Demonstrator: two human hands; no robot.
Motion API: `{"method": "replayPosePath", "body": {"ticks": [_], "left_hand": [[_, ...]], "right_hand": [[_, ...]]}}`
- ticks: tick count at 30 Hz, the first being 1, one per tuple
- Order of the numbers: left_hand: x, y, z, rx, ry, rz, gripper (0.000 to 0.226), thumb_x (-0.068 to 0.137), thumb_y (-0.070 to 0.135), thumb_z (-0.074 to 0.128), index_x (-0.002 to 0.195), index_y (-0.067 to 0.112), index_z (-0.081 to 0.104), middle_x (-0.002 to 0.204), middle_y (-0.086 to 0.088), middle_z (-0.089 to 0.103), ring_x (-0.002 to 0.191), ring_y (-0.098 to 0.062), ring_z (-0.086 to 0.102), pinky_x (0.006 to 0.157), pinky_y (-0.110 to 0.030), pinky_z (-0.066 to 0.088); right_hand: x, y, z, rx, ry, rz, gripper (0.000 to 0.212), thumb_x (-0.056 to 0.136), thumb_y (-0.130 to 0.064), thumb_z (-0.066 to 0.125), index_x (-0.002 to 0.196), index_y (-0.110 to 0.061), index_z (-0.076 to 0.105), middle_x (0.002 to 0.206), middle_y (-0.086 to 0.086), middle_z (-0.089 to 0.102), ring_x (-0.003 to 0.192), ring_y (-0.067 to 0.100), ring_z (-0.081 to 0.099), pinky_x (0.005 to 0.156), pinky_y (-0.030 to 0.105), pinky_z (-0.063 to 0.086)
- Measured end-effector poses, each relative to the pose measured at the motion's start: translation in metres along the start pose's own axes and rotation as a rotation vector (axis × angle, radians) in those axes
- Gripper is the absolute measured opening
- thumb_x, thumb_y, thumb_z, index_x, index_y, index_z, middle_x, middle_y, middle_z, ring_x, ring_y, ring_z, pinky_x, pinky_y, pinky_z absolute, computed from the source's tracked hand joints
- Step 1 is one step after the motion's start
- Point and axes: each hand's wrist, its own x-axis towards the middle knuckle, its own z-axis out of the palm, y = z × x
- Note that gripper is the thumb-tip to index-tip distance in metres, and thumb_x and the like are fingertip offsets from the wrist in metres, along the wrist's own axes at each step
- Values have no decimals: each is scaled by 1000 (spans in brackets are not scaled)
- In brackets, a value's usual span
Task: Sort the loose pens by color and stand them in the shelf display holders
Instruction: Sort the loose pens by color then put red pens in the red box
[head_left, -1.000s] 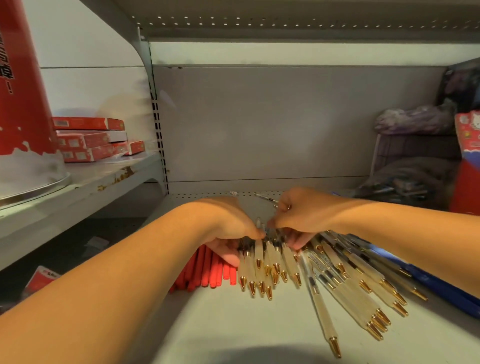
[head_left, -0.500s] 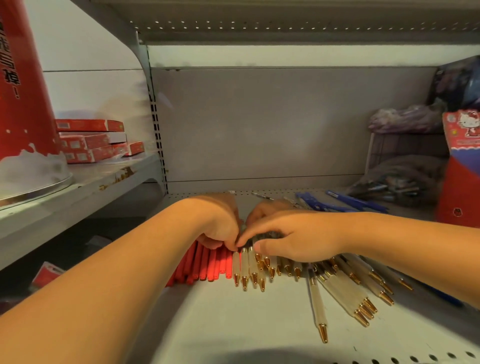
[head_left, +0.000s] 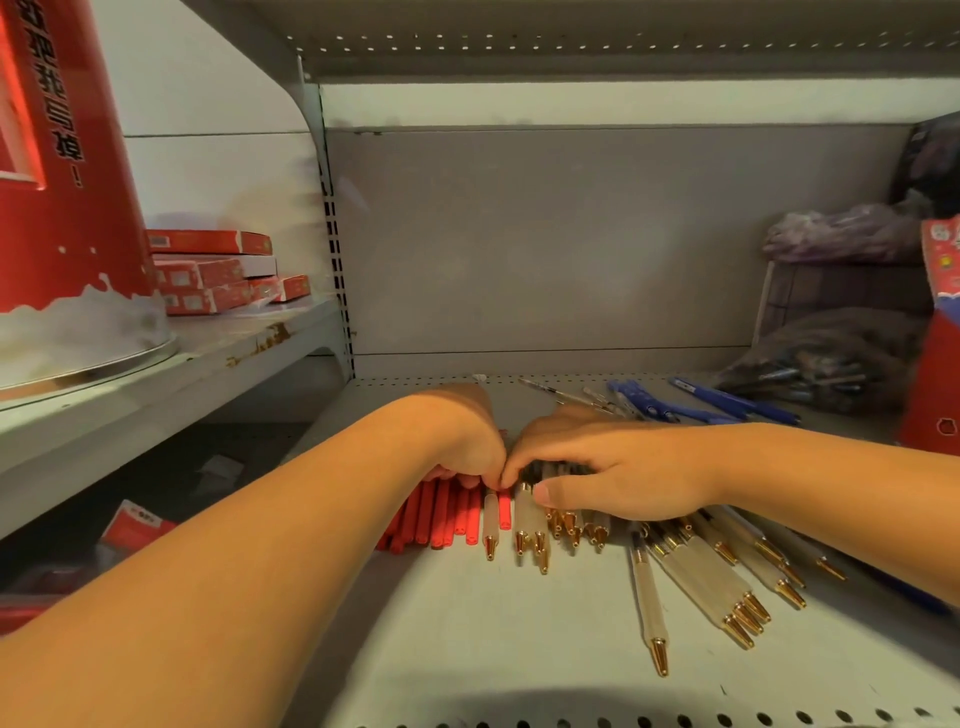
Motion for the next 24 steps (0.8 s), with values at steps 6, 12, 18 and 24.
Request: {"method": "replayPosePath", "body": {"ticks": [6,12,18,24], "left_hand": [[1,3,4,-49,-128,-80,32,88,28,60,60,15,52,46,4,35,35,-10,23,38,-12,18],[-8,2,-4,-153,-151,-94,27,85,19,55,59,15,52,39,7,37,30,-8,20,36,-12,18],[-7,-4,-17,-258,33,-65,23,81,25,57,60,15,57,52,4,46,37,-10,28,38,-15,22],[-8,0,-12,-251,8,-24,25,82,18,58,58,13,59,40,6,46,30,-9,30,37,-14,24]], "right_hand": [[-3,3,0,-4,-34,25,27,103,-40,37,122,-36,56,123,-16,52,116,-4,42,100,18,33],[2,0,4,-80,-3,49,27,104,-44,30,111,-37,55,113,-14,53,112,7,44,105,37,34],[11,-6,1,-114,-57,21,30,104,-40,30,109,-33,58,108,-12,55,106,8,44,98,28,29],[6,-8,-2,-49,-90,42,34,104,-38,35,131,-42,55,129,-22,52,120,1,41,104,22,32]]}}
